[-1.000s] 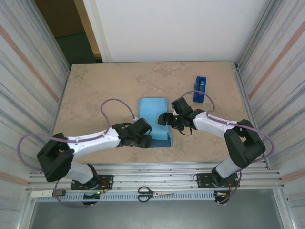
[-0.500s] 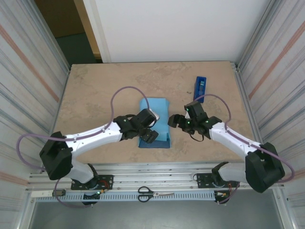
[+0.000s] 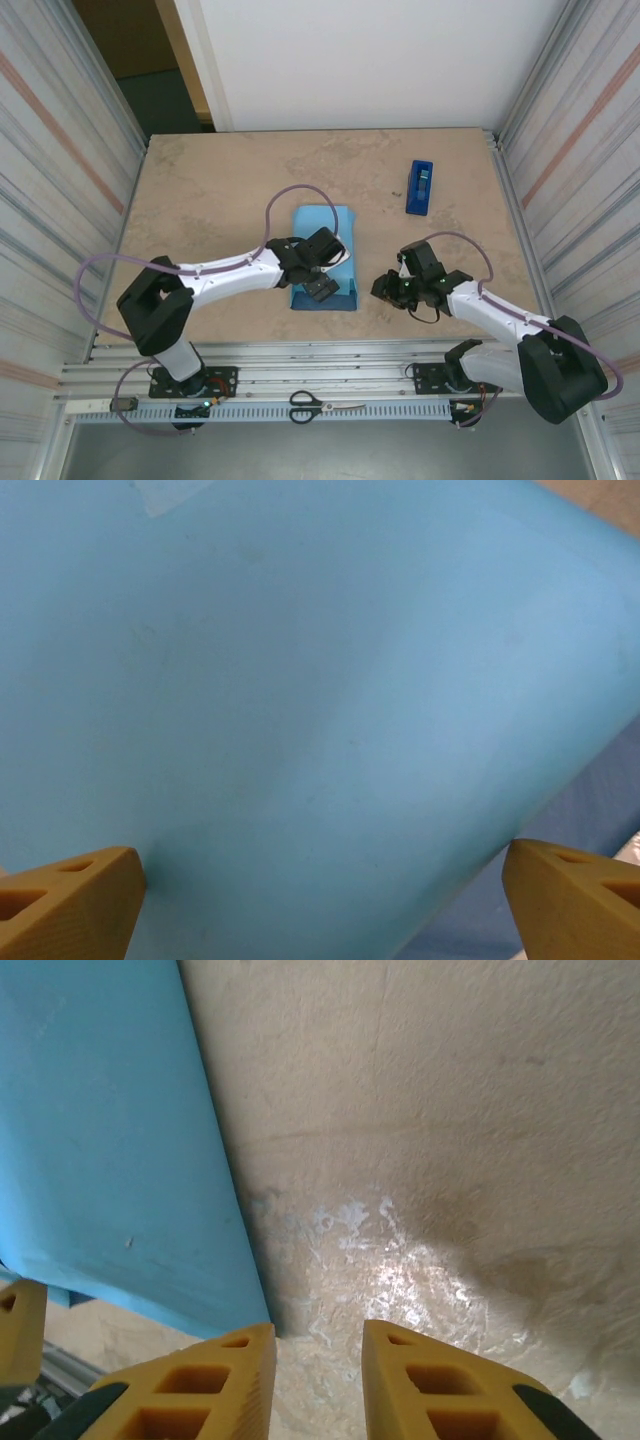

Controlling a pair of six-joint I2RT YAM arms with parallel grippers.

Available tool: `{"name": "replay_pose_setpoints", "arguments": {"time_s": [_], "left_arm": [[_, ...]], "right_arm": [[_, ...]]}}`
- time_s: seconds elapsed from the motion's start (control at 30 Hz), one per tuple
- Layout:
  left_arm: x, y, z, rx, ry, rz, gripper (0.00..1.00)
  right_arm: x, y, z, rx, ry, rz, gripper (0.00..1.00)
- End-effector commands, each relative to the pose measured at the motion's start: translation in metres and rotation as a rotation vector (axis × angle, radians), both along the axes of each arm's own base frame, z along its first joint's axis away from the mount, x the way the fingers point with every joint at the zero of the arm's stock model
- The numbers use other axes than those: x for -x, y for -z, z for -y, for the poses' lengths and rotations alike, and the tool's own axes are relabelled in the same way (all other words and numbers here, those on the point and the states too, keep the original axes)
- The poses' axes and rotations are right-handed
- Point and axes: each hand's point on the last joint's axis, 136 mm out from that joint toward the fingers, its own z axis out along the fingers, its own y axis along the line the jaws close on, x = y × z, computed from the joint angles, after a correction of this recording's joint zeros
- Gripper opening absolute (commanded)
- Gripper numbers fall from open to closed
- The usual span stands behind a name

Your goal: Wrap the gift box in paper

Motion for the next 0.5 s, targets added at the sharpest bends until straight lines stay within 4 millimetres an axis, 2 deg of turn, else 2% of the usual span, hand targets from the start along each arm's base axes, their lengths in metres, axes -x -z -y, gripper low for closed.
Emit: {"name": "replay_pose_setpoints", "arguments": {"time_s": [0.0,0.17,0.47], "left_arm": [[-0.011,-0.005,0.006,-0.008,0.006,0.063,0.92],[-0.012,0.000,0.004,-0.016,-0.009,0.073,0.89],[-0.006,0.012,0.003,-0.007,-0.035,0.032,0.86]], "right_arm": [[0.003,-0.002,-0.010,-0.063,-0.017,-0.008,0.24],[0.003,0.000,-0.014,-0.084,-0.029,-0.016,0.23],[-0.004,0.000,-0.030,-0.155,-0.055,-0.026,0.10]]}}
